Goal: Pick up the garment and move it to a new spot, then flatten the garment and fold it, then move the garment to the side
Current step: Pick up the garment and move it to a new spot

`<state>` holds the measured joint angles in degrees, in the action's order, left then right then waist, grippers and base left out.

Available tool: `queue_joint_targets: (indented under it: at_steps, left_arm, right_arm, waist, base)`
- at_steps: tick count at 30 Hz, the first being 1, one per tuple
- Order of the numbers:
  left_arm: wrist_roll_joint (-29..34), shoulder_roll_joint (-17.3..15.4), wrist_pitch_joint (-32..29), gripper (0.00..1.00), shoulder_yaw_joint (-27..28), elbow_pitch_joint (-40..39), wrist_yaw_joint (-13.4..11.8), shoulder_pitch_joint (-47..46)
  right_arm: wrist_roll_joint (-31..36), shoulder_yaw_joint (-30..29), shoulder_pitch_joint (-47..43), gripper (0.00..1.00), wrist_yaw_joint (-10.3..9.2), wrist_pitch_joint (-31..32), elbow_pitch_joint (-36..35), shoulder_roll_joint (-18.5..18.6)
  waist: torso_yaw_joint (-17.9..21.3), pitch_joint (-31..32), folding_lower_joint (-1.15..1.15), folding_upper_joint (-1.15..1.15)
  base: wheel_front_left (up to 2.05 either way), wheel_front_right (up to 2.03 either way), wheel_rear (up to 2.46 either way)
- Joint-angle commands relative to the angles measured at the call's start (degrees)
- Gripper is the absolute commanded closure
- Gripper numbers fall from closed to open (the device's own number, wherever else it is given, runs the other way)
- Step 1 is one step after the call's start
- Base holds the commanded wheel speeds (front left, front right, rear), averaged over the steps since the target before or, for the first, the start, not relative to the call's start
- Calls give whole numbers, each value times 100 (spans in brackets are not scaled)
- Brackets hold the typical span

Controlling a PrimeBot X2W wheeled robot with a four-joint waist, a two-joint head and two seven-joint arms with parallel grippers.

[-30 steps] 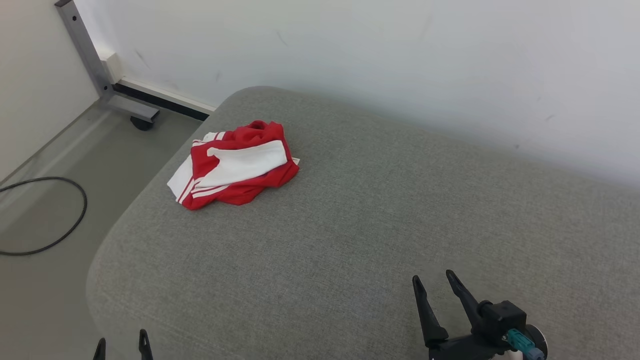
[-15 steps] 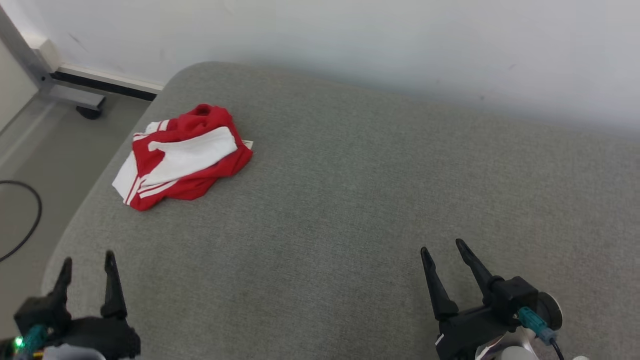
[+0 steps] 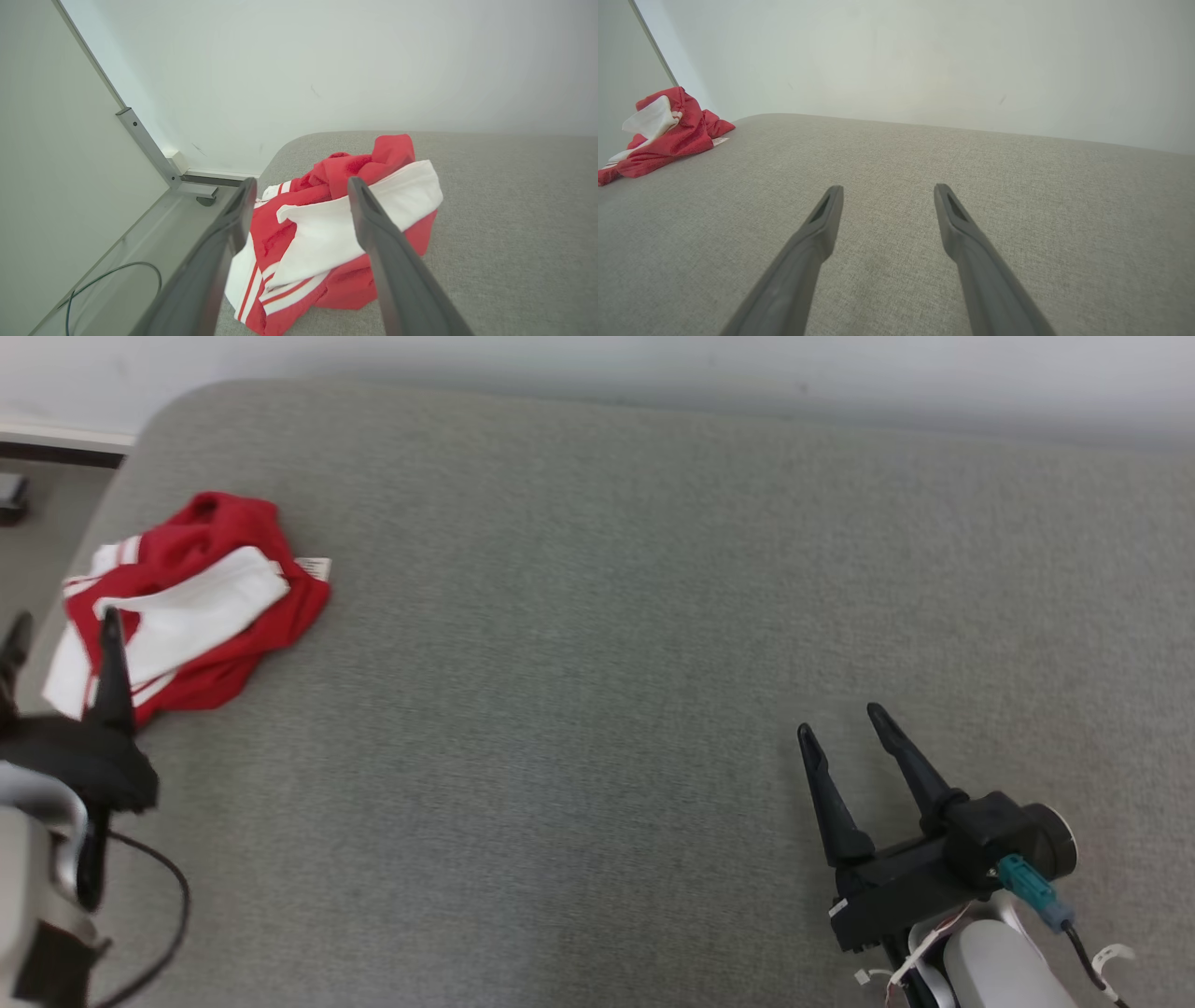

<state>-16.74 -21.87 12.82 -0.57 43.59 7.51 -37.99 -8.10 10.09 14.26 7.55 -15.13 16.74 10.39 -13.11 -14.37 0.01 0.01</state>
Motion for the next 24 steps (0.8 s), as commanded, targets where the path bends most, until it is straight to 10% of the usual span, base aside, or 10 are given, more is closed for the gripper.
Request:
queue_joint_targets:
  at_steps: [1, 24]
  left_arm:
    - [-157, -140, -100, 0, -93, 124, -12, -204]
    - [-2188, -1135, -3245, 0, -966, 1427, -28, -1722]
  right_arm:
    - [-77, 5, 98, 0, -11, 1, -50, 45]
    - [-164, 115, 400, 0, -11, 2, -290, 267]
  waist:
    - [427, -446, -1, -1]
    - [1243, -1299, -1, -1]
  base:
    - [0, 0, 0]
    - [0, 0, 0]
